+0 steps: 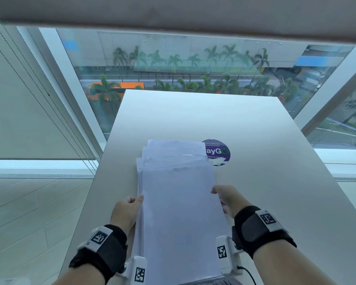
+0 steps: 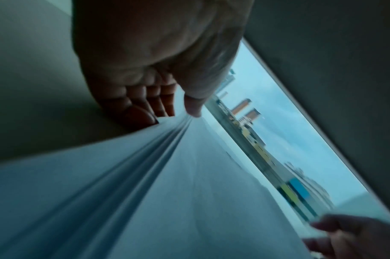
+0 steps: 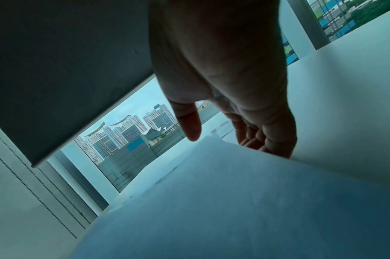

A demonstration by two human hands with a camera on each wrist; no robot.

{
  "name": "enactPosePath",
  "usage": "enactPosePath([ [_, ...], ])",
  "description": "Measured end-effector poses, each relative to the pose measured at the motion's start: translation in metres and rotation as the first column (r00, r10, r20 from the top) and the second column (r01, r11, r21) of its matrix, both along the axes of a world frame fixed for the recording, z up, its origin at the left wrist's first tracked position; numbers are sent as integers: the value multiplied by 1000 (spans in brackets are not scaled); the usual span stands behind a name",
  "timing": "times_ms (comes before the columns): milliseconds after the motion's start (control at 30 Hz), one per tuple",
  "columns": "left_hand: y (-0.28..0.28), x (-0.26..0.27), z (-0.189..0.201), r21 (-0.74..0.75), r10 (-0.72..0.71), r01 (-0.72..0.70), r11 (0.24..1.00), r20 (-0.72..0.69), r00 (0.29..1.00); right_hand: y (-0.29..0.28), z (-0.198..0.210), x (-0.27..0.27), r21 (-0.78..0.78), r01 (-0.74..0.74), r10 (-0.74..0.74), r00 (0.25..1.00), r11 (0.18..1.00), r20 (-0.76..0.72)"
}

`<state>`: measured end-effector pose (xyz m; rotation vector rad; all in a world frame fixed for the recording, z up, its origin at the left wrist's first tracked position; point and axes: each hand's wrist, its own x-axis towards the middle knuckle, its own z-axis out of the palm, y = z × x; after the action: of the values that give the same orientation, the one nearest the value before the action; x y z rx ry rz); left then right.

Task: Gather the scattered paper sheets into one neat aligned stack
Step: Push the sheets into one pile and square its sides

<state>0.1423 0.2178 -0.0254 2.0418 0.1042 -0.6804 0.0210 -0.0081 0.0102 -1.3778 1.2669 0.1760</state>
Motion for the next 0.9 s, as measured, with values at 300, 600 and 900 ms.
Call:
enactPosePath([
  [300, -17, 8, 7, 112, -250, 252, 961, -35, 968, 12, -3, 11, -125, -111, 91, 983, 986, -158],
  [600, -11, 11, 16, -264, -252, 192, 945, -214, 944, 6, -5, -1, -12, -48, 47, 997, 999, -67],
  [900, -23, 23, 71, -504, -158, 196, 841, 118, 980, -3, 45, -6, -166, 84, 13, 858, 983, 513],
])
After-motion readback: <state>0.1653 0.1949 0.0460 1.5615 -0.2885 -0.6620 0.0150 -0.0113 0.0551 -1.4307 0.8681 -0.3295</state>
